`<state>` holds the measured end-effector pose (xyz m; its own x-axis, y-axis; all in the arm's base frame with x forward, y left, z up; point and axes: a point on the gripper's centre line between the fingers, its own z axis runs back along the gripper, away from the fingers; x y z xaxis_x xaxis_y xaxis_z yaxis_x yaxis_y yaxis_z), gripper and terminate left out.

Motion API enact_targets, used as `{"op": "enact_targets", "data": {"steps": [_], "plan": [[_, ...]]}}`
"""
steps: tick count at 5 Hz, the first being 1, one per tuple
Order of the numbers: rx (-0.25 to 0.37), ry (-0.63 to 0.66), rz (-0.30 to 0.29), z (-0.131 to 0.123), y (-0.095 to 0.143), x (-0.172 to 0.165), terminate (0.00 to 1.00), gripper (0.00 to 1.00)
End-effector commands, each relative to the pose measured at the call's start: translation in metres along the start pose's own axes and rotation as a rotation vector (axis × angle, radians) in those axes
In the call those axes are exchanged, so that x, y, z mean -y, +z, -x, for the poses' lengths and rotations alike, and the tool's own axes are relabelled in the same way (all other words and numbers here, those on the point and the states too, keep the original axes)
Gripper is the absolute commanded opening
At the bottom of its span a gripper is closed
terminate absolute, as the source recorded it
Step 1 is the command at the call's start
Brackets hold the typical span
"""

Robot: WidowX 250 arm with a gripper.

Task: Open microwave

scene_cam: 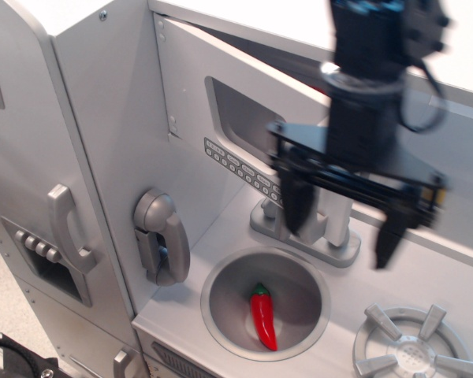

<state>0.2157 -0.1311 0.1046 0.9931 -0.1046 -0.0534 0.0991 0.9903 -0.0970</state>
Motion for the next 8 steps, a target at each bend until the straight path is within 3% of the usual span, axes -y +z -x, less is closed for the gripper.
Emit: {"op": "enact_targets", "data": {"steps": [1, 2, 4, 5, 6, 7, 8], "plan": [[0.144, -0.027, 0.075, -0.041, 0.028, 0.052, 0.0, 1.0], [0.26, -0.008, 0.051, -0.069, 0.043, 0.052, 0.0, 1.0], [0.273, 0.033, 0.039, -0.089, 0.046, 0.009, 0.0, 1.0], [0.284, 0.036, 0.01, -0.084, 0.041, -0.012, 0.0, 1.0], [0.268, 0.039, 0.027, -0.075, 0.042, -0.032, 0.0, 1.0], [0.22, -0.002, 0.046, -0.054, 0.038, -0.037, 0.0, 1.0], [0.217, -0.018, 0.037, -0.03, 0.04, -0.053, 0.0, 1.0]]}}
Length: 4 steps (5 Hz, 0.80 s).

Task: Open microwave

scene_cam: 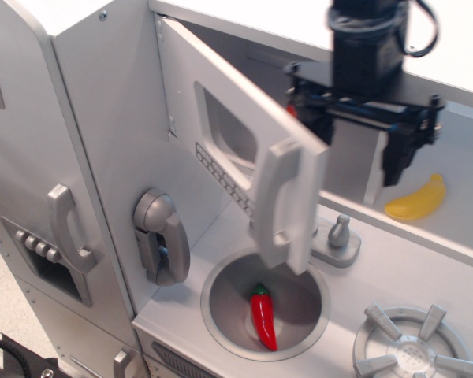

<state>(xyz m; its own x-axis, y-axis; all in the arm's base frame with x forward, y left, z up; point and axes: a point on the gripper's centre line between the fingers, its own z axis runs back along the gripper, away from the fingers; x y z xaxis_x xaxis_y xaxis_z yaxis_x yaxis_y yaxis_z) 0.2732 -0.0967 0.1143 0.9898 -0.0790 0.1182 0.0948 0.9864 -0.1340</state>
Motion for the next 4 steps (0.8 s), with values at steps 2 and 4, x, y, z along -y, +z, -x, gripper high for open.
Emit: {"op": "enact_targets", "data": {"steps": [2, 4], "plan": [[0.021, -0.044, -0.03, 0.052, 0.03, -0.051, 0.0, 1.0], [0.039, -0.01, -0.034, 0.052, 0.055, -0.064, 0.0, 1.0]]}}
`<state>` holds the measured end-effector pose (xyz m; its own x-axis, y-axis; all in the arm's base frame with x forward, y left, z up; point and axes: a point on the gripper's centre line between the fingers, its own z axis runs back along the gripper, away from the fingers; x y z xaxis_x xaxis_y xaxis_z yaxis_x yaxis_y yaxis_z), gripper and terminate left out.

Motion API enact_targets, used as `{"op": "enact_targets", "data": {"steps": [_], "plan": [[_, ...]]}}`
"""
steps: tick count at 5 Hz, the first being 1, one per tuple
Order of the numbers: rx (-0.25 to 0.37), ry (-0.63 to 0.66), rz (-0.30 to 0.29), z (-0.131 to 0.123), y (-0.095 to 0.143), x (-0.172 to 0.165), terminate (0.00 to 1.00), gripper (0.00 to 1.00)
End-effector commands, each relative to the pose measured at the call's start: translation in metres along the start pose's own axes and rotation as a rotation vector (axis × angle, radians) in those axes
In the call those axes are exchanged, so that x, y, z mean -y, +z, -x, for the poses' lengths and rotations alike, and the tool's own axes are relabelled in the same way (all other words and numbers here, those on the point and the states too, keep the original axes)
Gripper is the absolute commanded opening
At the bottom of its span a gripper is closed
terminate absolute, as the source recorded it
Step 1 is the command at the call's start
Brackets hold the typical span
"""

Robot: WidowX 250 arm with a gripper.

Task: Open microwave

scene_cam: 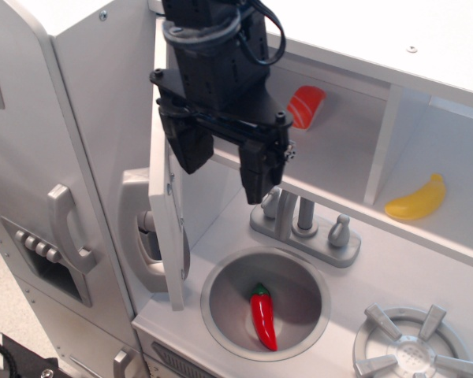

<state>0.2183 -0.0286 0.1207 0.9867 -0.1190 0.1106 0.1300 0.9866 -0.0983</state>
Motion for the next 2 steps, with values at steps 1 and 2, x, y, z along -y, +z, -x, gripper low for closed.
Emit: {"op": "enact_targets", "data": {"steps": [1, 2], "plan": [[0.05, 0.03, -0.003, -0.0069, 0.0328, -0.0045, 0.0, 1.0], [0.05, 0.03, -0.003, -0.0069, 0.0328, -0.0045, 1.0, 1.0]]}}
